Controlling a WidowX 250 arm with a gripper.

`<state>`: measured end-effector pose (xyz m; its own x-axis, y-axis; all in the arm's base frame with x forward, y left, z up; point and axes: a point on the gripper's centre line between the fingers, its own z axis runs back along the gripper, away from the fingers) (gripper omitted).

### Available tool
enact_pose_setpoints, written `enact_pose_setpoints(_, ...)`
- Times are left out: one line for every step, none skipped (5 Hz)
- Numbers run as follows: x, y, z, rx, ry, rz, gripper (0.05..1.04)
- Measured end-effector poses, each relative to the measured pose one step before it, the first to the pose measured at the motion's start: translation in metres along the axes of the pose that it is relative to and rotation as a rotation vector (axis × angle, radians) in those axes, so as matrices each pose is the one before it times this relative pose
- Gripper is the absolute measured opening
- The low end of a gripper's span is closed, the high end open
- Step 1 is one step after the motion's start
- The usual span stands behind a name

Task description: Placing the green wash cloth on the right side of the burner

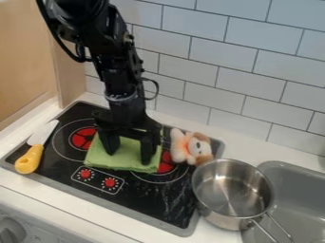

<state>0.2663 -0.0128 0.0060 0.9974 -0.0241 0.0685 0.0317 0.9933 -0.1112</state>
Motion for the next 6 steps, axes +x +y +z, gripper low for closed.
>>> enact_pose_setpoints(0.00161, -0.00899, -0.00058, -0.0029, 0.0225, -0.0226, 1.000)
enact_pose_setpoints(0.00500, -0.00389, 0.00047, -0.0122, -0.0087, 0.0114, 1.000)
enact_pose_setpoints(-0.00166, -0.00578, -0.00085, 0.0065, 0.0107, -0.0256, 1.000)
enact_pose_setpoints(-0.00110, 0.00023, -0.00004, 0.0040, 0.0070, -0.0027, 1.000)
enact_pose_setpoints(-0.00026, 0.00014, 0.00045, -0.0014, 0.0012, -0.0036, 1.000)
enact_pose_setpoints(0.00036, 0.00140, 0.00429, -0.0007, -0.0070, 0.0043, 1.000)
